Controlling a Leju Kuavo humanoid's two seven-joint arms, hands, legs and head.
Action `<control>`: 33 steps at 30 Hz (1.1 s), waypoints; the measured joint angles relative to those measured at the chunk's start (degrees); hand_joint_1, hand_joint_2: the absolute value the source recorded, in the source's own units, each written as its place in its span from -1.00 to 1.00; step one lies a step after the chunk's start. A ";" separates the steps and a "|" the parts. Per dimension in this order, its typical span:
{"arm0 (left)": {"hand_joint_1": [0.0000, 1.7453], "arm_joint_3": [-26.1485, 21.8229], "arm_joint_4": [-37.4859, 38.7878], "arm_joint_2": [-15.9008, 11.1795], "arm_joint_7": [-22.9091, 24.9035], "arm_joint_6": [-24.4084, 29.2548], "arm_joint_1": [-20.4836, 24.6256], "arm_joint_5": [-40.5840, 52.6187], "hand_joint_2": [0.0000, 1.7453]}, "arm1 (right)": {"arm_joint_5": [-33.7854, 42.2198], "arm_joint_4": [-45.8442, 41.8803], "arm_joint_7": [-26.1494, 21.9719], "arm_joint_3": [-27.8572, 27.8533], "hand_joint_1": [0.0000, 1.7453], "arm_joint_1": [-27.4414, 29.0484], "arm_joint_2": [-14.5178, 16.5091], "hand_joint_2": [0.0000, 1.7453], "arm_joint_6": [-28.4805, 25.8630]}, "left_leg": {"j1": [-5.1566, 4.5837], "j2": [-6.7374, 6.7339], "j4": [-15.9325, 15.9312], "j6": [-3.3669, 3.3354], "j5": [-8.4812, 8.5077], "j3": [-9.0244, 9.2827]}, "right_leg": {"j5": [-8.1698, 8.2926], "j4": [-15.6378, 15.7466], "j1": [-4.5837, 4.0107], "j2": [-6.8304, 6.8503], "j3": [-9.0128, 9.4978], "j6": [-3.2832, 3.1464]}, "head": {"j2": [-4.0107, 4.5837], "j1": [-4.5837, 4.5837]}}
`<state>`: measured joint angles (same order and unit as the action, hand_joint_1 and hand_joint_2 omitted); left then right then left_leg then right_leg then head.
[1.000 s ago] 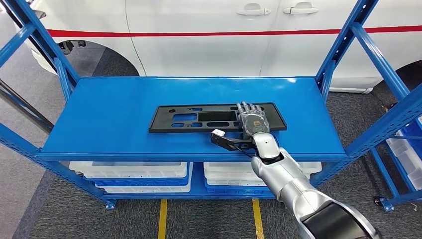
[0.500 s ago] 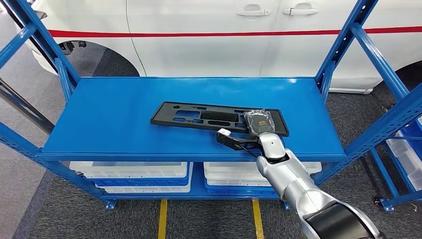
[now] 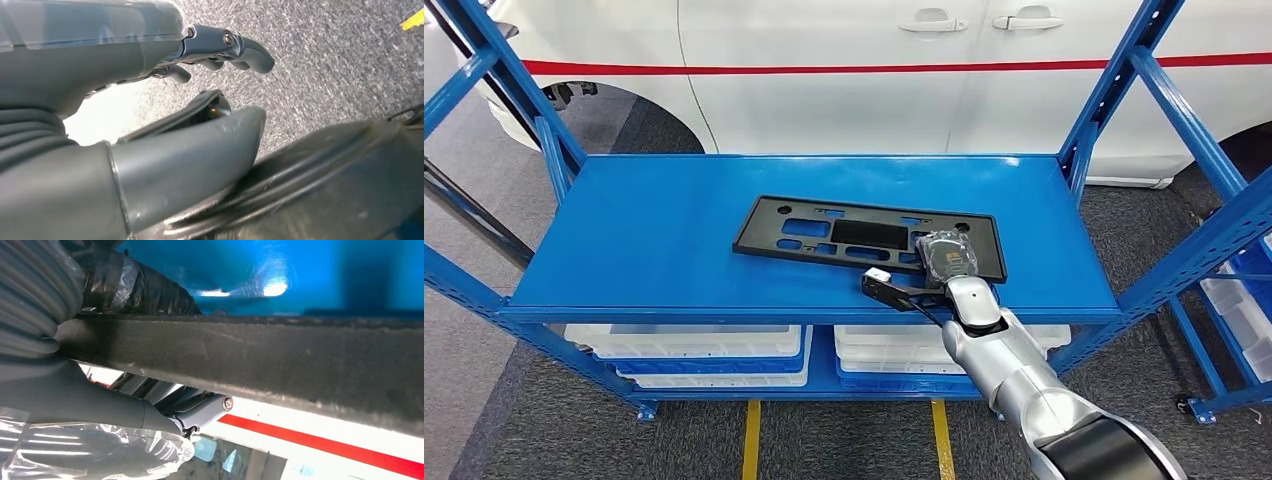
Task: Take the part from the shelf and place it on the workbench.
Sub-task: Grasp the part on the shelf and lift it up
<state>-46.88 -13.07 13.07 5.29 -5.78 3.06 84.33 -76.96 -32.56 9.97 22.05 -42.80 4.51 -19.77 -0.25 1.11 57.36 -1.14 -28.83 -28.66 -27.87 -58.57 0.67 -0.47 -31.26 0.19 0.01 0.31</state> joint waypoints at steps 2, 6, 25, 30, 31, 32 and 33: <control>-1.00 0.00 0.00 -0.07 0.38 0.17 0.09 0.08 1.00 | -0.11 -0.42 -0.14 -0.16 1.00 0.35 0.01 1.00 0.04 | -0.02 0.00 0.00 0.00 0.00 0.00 | 0.00 0.00 0.00 0.00 0.00 0.00 | -0.01 -0.01; -1.00 0.00 0.00 -0.10 0.41 0.81 0.02 -0.15 1.00 | -0.21 -1.69 -0.59 -0.73 1.00 1.37 0.02 1.00 -0.18 | -0.03 0.00 0.00 0.00 0.00 -0.02 | 0.00 0.00 0.01 0.00 -0.01 0.00 | 0.01 0.00; -1.00 0.00 0.01 -0.05 0.89 1.74 -0.19 0.34 1.00 | -3.54 -30.68 -8.89 -0.48 1.00 8.36 -1.69 1.00 -7.80 | 0.98 -0.34 0.00 -1.19 1.44 -1.44 | -1.50 -9.32 1.62 0.37 -5.34 2.84 | 0.01 0.01; -1.00 -0.02 0.00 -0.22 1.15 1.74 -0.16 0.35 1.00 | -3.56 -33.86 -9.19 0.23 1.00 9.08 -2.07 1.00 -7.87 | 0.80 -0.12 2.30 0.75 0.82 -3.40 | 0.29 -3.10 1.31 0.07 -3.31 1.46 | 0.00 0.14; -1.00 -0.02 0.00 -0.25 1.20 1.75 -0.19 0.35 1.00 | -3.58 -34.17 -9.19 0.32 1.00 9.24 -2.12 1.00 -7.87 | 0.88 -0.12 2.58 1.02 0.66 -3.74 | 0.36 -2.96 1.35 0.18 -3.59 0.89 | 0.01 0.16; -1.00 -0.02 0.00 -0.27 1.26 1.75 -0.22 0.36 1.00 | -3.61 -34.39 -9.19 0.42 1.00 9.33 -2.14 1.00 -7.87 | 0.95 -0.16 3.19 1.27 -0.02 -4.19 | 0.63 -2.92 1.35 0.29 -3.90 0.35 | 0.01 0.15; -1.00 -0.02 0.00 -0.29 1.31 1.75 -0.22 0.37 1.00 | -3.62 -34.56 -9.18 0.49 1.00 9.37 -2.16 1.00 -7.86 | 1.00 -0.22 4.77 1.46 -1.46 -4.90 | 0.97 -2.78 1.35 0.43 -4.22 -0.21 | 0.02 0.16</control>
<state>-46.90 -13.07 12.78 6.60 -4.03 2.84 84.71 -80.58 -67.12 0.79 22.55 -33.44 2.35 -27.63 0.76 0.89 62.13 0.32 -30.29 -33.56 -26.90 -61.35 2.01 -0.04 -35.48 -0.02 0.02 0.46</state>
